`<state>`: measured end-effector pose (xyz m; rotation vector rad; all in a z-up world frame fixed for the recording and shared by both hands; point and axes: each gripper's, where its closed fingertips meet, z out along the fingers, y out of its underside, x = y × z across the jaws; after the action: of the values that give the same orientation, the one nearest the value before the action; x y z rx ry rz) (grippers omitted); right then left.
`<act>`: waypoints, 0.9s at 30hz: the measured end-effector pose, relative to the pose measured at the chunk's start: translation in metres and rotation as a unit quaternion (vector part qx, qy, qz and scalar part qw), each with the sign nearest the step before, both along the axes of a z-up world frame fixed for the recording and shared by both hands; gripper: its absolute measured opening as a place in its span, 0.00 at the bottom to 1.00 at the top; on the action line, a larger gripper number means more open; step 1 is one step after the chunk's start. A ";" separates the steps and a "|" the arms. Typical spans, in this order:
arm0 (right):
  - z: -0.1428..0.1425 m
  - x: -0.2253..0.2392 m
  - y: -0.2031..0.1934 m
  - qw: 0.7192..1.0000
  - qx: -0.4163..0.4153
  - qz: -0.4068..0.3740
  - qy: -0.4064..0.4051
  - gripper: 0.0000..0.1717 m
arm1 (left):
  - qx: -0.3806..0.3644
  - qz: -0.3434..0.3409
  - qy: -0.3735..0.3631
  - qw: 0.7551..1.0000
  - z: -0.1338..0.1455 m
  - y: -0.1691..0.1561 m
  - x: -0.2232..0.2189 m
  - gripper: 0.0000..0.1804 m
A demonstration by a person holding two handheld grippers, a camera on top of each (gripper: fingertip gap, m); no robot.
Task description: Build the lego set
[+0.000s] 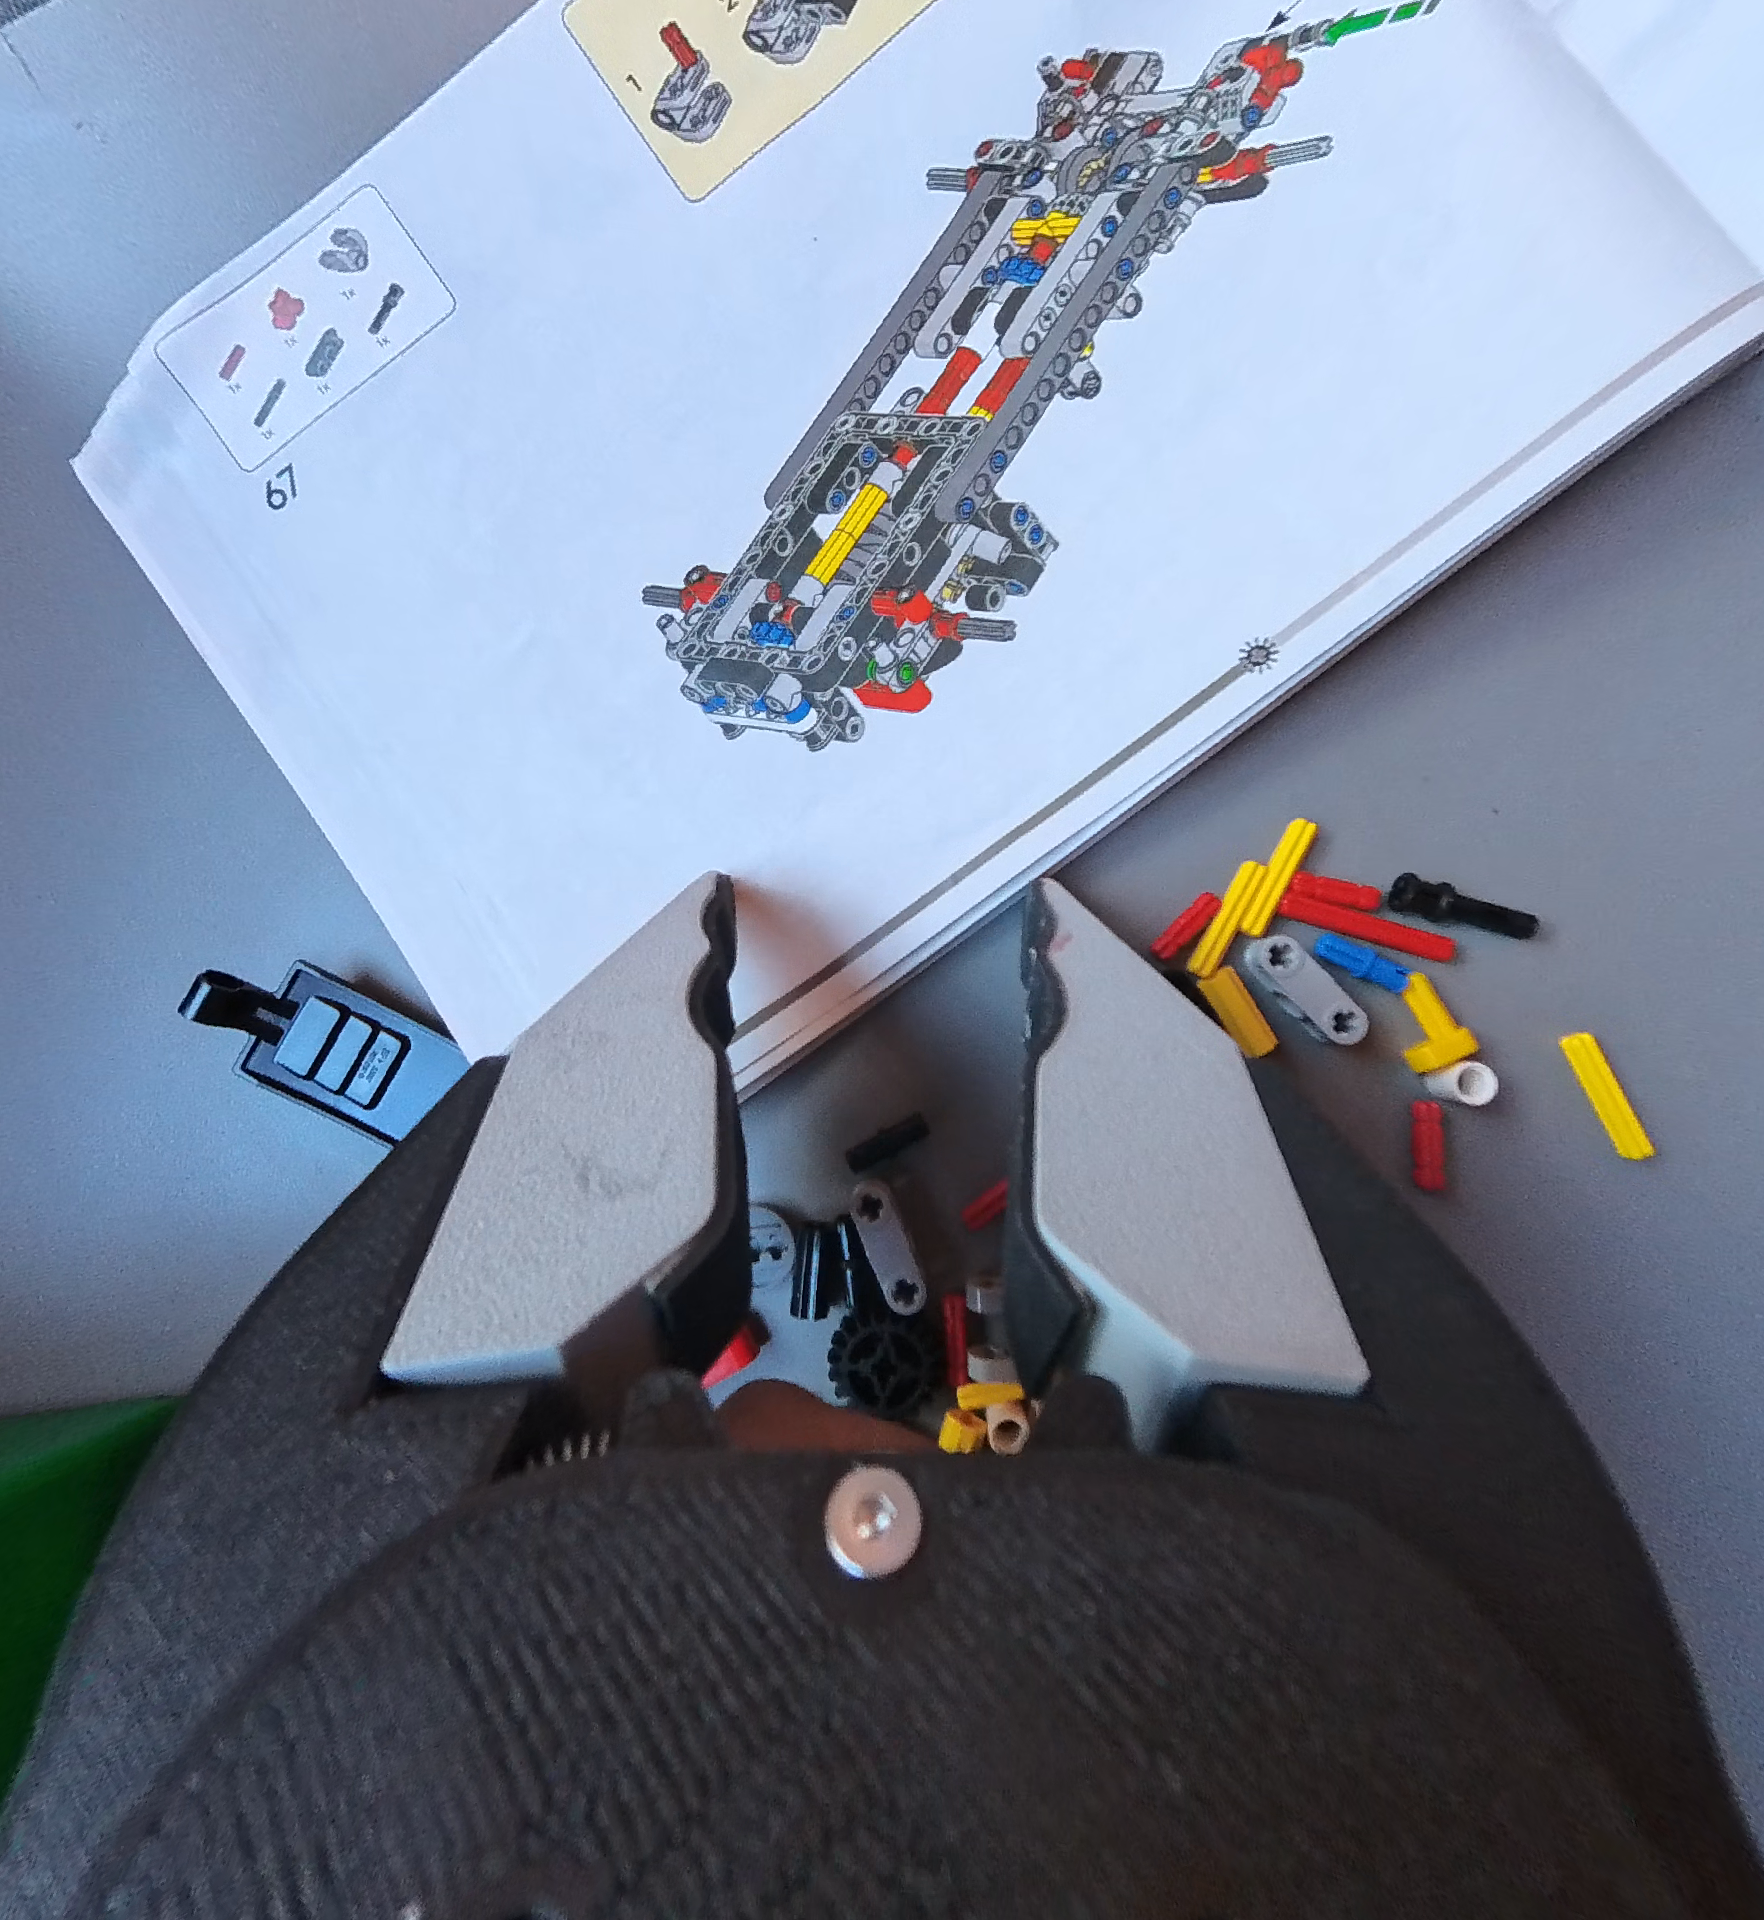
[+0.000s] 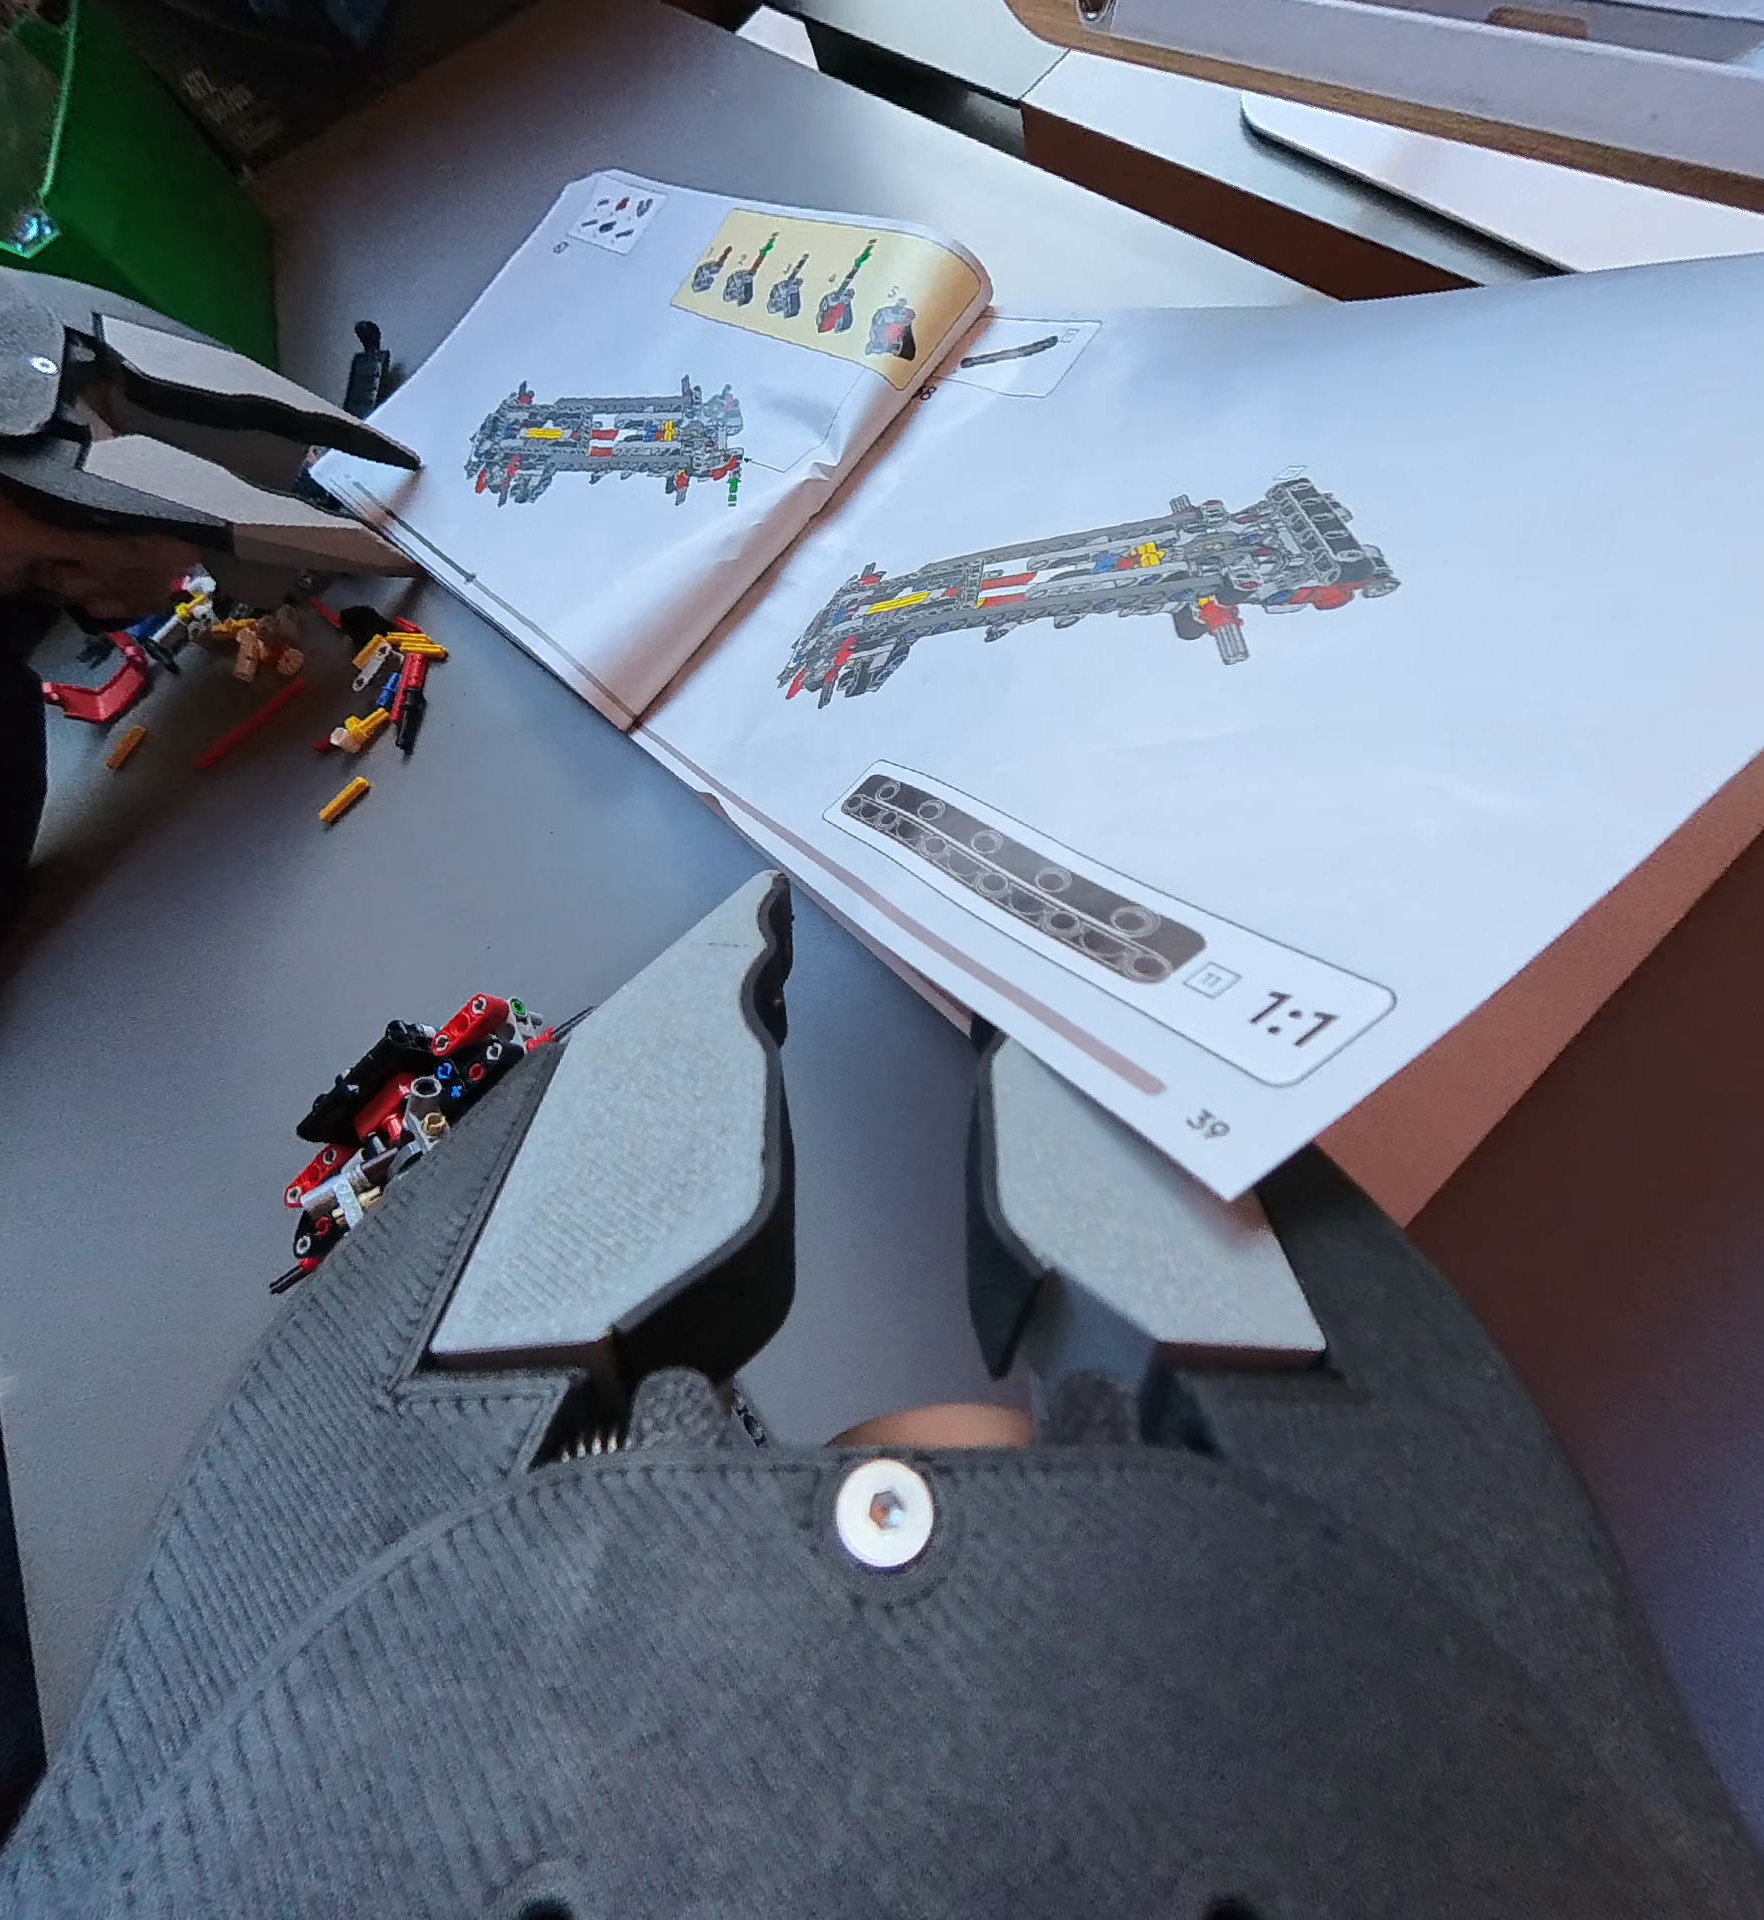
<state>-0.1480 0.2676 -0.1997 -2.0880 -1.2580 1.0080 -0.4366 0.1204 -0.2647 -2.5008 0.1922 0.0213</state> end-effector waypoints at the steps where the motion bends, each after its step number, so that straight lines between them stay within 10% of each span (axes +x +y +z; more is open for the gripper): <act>1: 0.000 0.001 0.000 1.000 0.001 -0.001 -0.001 0.17 | 0.000 0.000 0.000 1.000 0.000 0.000 0.000 0.30; 27: 0.006 0.020 0.015 0.999 -0.022 -0.029 0.034 0.20 | -0.001 0.002 -0.001 1.000 0.000 0.000 -0.001 0.30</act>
<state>-0.1277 0.2829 -0.1941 -2.0919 -1.1441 1.0798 -0.4372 0.1206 -0.2646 -2.5034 0.1869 0.0196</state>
